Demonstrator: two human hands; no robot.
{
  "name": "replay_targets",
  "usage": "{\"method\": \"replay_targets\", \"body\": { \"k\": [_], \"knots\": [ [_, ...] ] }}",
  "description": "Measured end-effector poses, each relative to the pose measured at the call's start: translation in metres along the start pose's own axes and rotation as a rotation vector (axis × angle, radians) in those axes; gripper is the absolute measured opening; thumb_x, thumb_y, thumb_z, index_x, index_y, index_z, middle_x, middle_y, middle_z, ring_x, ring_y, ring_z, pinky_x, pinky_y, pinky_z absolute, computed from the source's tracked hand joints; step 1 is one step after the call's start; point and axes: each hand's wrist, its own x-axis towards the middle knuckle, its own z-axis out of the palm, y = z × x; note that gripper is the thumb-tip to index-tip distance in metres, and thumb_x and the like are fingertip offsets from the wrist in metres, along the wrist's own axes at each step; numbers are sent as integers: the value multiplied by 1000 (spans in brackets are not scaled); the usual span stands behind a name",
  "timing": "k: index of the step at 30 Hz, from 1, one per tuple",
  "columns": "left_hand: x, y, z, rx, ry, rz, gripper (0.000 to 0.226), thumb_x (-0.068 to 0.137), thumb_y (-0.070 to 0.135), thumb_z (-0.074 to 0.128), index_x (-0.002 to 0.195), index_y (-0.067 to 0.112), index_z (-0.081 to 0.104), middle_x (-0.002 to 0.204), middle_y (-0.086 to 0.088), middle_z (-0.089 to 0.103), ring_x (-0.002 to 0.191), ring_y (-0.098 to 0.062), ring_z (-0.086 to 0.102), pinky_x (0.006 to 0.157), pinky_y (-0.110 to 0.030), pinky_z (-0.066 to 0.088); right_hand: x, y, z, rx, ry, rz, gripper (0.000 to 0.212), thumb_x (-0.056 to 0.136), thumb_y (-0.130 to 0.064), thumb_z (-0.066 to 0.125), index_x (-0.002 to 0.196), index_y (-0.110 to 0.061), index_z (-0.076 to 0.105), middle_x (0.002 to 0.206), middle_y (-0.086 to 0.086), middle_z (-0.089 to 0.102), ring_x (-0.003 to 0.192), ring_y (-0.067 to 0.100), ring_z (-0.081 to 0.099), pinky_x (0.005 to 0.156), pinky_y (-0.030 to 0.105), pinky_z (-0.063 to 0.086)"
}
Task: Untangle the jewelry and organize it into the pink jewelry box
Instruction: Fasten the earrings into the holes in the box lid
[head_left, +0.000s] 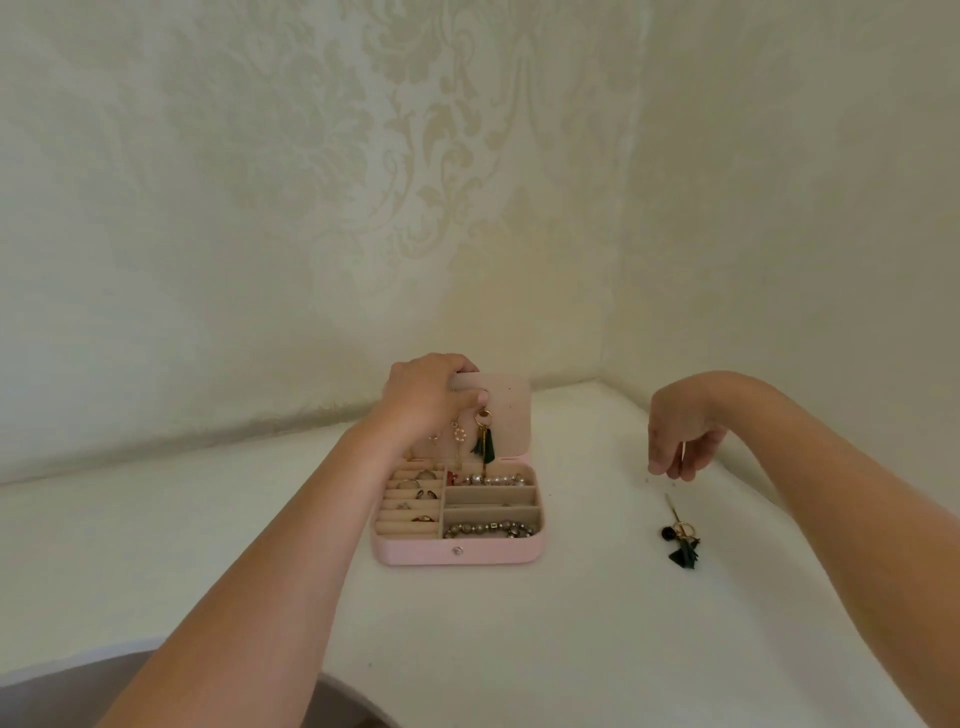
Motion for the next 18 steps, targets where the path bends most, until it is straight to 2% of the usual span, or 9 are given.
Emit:
{"method": "replay_targets", "body": {
  "k": [7,10,12,15,18],
  "knots": [
    [1,0,3,51,21,15,34,88,42,59,118,26,59,120,4,62,114,-21,53,96,-34,30,-10,48,45,297,253,35,24,86,-15,67,99,6,66,77,9,65,64,17,62,60,23,53],
    [2,-1,4,50,35,19,31,88,43,58,115,28,60,118,5,63,114,-21,53,93,-33,30,-16,56,60,403,211,-7,34,81,-34,72,74,-3,62,63,5,60,56,17,56,58,22,51],
    [2,-2,5,57,39,22,30,88,44,58,114,29,60,118,6,63,114,-21,53,92,-32,30,-19,57,66,375,210,-25,44,75,-45,75,64,-8,54,55,1,53,50,15,49,53,18,45],
    [1,-3,6,43,53,27,30,88,44,58,113,28,60,113,5,64,108,-21,56,92,-32,31,-22,52,71,303,196,-25,48,71,-51,75,68,-9,53,59,2,51,54,17,47,52,18,41],
    [1,-5,7,15,54,30,30,87,45,59,112,27,60,109,4,66,101,-21,59,93,-33,35,-26,48,74,246,158,-28,44,64,-44,82,77,-9,59,64,0,57,57,15,52,56,20,46]
  ]
}}
